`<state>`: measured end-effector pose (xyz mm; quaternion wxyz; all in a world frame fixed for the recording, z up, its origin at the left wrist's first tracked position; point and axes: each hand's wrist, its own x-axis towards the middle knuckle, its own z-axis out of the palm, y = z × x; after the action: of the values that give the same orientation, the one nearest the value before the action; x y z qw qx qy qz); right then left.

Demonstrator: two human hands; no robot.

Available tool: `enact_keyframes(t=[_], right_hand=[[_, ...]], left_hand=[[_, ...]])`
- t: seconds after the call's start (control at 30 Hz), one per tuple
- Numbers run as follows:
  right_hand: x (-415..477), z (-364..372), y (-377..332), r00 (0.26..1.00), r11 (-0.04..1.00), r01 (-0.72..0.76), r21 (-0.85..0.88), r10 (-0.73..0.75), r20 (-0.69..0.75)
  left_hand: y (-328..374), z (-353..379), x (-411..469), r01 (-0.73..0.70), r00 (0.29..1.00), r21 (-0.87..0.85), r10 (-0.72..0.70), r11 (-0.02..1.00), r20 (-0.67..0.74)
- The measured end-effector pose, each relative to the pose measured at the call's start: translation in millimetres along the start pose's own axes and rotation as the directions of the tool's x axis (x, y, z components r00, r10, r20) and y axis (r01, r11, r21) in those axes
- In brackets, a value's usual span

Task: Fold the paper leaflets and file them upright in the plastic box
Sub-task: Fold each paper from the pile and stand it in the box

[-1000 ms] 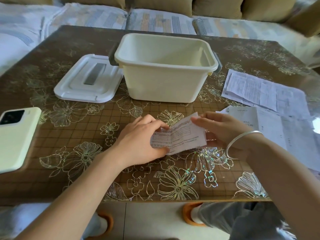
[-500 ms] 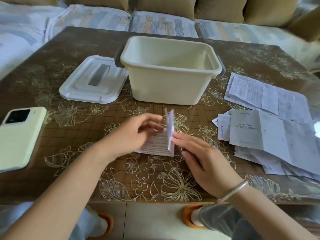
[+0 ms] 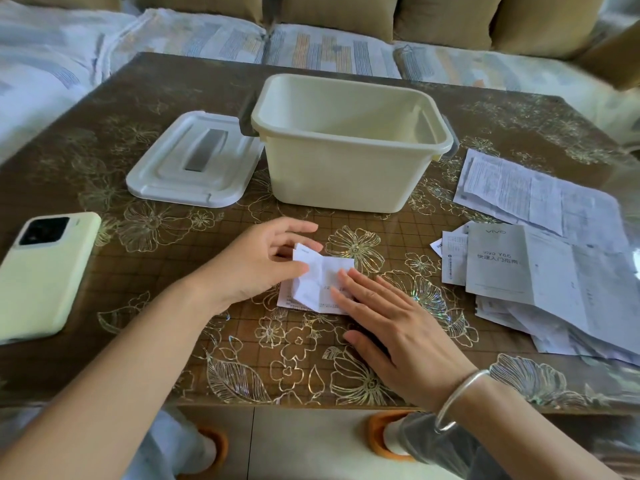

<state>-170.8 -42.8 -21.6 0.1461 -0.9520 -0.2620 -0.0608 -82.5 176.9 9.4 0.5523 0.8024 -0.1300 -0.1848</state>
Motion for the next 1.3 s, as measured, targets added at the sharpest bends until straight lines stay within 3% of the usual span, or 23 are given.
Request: enact_keyframes(t=[0.13, 0.23, 0.37, 0.6, 0.67, 0.73, 0.8, 0.87, 0.9, 0.97, 1.0, 1.03, 1.07, 1.1, 1.2, 1.3], right_hand=[[-1, 1, 0, 1.000, 0.999, 0.004, -0.033, -0.004, 0.010], [-1, 1, 0, 1.000, 0.998, 0.014, -0.057, -0.013, 0.020], [0, 1, 1, 1.000, 0.998, 0.020, -0.066, -0.020, 0.009], [0, 3, 3, 0.999, 0.997, 0.036, -0.071, -0.034, 0.035], [1, 2, 1, 0.998, 0.999, 0.031, -0.036, -0.029, 0.052], [4, -4, -1, 0.999, 0.993, -0.024, 0.119, 0.020, 0.036], [11, -14, -5, 0.977, 0.910, -0.185, 0.370, 0.212, -0.033], [22, -24, -6, 0.864, 0.725, -0.373, 0.579, 0.499, -0.070], [30, -29, -7, 0.786, 0.595, -0.459, 0.659, 0.619, -0.011], [48, -33, -7, 0.665, 0.315, -0.579, 0.752, 0.717, 0.212], [56, -34, -9, 0.627, 0.227, -0.623, 0.749, 0.718, 0.303], [62, -32, -10, 0.602, 0.204, -0.658, 0.725, 0.721, 0.344], [67, -29, -11, 0.590, 0.243, -0.686, 0.686, 0.738, 0.328], [72, -25, -11, 0.597, 0.346, -0.711, 0.612, 0.757, 0.267], [78, -15, -16, 0.652, 0.631, -0.744, 0.219, 0.758, 0.032], [84, -15, -27, 0.686, 0.688, -0.725, 0.031, 0.726, -0.056]], left_hand=[[-5, 2, 4, -0.028, 0.997, 0.033, 0.031, 0.999, -0.075], [-7, 11, 0, -0.134, 0.977, 0.223, 0.166, 0.966, -0.135], [-17, 26, -10, -0.282, 0.890, 0.500, 0.418, 0.819, -0.181], [-20, 39, -16, -0.227, 0.796, 0.854, 0.594, 0.468, -0.114], [-22, 39, -18, -0.234, 0.786, 0.870, 0.611, 0.433, -0.093], [-24, 38, -20, -0.244, 0.786, 0.857, 0.610, 0.453, -0.099], [-26, 37, -24, -0.249, 0.804, 0.817, 0.581, 0.521, -0.126], [-27, 34, -26, -0.248, 0.838, 0.776, 0.530, 0.580, -0.127], [-27, 32, -26, -0.248, 0.853, 0.766, 0.508, 0.592, -0.116], [-27, 29, -24, -0.249, 0.874, 0.760, 0.477, 0.601, -0.091], [-26, 28, -23, -0.249, 0.880, 0.755, 0.467, 0.606, -0.085], [-25, 26, -23, -0.249, 0.886, 0.748, 0.456, 0.615, -0.080], [-24, 25, -22, -0.247, 0.893, 0.742, 0.444, 0.623, -0.076], [-23, 25, -22, -0.244, 0.899, 0.740, 0.432, 0.627, -0.069], [-21, 23, -22, -0.236, 0.916, 0.757, 0.399, 0.610, -0.036], [-15, 23, -22, -0.227, 0.927, 0.797, 0.375, 0.559, 0.000]])
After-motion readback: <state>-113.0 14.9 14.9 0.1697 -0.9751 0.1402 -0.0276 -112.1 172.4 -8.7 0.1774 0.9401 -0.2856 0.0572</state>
